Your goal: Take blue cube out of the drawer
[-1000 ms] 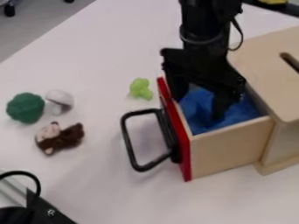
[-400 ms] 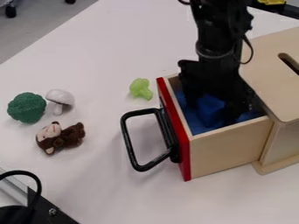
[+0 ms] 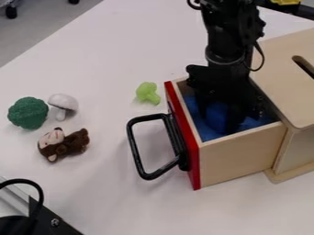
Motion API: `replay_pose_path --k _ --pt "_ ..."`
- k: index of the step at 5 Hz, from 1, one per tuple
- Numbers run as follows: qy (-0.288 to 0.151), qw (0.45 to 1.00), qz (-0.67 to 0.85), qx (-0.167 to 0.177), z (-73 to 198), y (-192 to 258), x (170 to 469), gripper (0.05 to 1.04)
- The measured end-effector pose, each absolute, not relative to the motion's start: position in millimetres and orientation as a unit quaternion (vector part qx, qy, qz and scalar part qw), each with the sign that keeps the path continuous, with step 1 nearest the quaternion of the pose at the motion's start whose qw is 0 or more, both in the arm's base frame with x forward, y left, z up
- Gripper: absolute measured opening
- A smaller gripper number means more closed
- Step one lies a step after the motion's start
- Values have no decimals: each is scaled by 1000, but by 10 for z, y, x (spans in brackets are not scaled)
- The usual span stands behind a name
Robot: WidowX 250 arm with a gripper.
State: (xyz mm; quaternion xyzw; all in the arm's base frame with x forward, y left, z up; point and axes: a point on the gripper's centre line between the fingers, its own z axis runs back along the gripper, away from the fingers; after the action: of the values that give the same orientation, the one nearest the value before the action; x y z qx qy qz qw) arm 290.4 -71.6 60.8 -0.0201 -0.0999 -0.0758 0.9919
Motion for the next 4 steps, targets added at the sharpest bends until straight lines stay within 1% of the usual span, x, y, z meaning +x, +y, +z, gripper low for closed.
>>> replay_pose_path --k 1,2,3,4 --pt "-97 993 -67 -16 624 -695 2864 601" --pt "-109 992 -56 -19 824 -649 2792 601" --pt "-134 990 -34 -24 1103 -560 2742 601" --pt "-132 991 18 -11 1304 -338 2682 601"
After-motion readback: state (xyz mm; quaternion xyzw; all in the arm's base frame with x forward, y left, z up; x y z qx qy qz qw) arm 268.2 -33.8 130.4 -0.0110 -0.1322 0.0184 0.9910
